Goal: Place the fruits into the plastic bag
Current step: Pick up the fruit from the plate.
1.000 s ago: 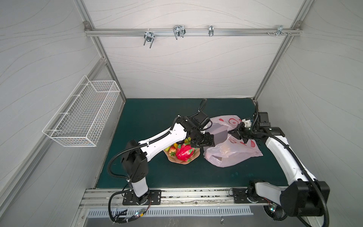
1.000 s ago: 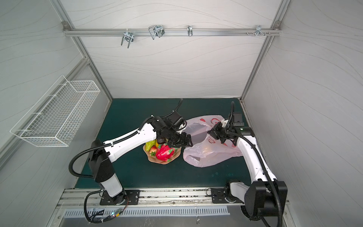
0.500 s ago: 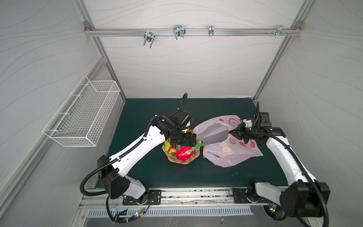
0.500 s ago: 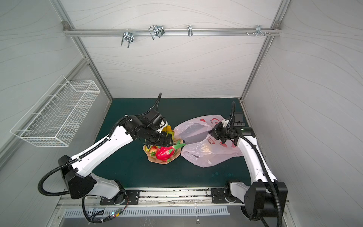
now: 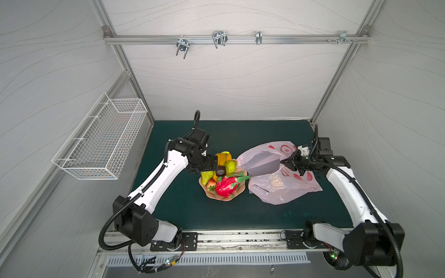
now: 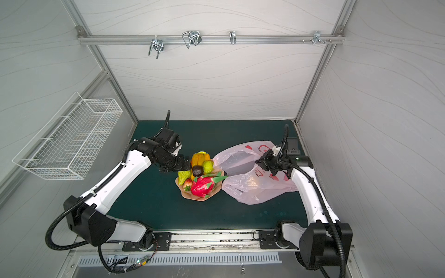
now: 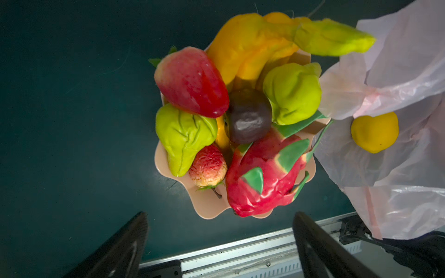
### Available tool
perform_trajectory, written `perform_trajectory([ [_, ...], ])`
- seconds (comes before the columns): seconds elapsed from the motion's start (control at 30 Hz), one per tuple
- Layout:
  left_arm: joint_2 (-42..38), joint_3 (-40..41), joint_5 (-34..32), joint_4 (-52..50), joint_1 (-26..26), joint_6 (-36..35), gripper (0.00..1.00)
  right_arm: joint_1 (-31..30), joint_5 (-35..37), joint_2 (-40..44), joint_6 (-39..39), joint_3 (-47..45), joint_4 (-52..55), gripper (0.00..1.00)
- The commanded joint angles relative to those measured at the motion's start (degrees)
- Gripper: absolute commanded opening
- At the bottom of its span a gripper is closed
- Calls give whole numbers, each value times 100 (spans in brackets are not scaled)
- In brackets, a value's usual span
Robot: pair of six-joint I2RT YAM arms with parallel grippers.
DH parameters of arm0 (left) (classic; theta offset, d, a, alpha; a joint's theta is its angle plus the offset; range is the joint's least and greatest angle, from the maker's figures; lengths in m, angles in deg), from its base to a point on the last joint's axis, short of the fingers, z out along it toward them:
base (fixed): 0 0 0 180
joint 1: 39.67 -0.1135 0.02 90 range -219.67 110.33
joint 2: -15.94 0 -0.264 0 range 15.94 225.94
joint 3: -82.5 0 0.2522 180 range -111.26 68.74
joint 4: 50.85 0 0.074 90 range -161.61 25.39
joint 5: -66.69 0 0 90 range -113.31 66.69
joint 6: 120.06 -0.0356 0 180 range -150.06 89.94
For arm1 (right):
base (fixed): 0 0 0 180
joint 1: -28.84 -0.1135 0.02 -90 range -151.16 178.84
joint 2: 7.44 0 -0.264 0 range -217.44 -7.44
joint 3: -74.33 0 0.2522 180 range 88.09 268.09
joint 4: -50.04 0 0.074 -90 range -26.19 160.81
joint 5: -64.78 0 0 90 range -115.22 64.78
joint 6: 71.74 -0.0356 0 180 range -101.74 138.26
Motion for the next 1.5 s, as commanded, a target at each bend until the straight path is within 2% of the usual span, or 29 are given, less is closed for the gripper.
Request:
perform_trajectory([
  [0.0, 239, 29, 347, 467, -344, -271, 96, 33, -6, 90, 56, 150, 113, 0],
  [0.1, 501, 23, 571, 714, -587, -384, 96, 33, -8, 94, 62, 168, 128, 0],
  [0.33, 1028, 104, 1554, 1288, -1015, -639, 97, 35, 20, 80, 100, 220, 165, 0],
  [0.53, 1447, 93, 1814, 1392, -1173, -786, 97, 31, 47, 73, 134, 280, 205, 0],
  [1.03, 1741, 217, 1578, 1402, -1284, -884, 96, 33, 66, -16, 204, 414, 294, 0],
  [1.47, 1905, 378, 1909, 1674, -1275, -735, 90, 30, 103, -113, 245, 518, 332, 0],
])
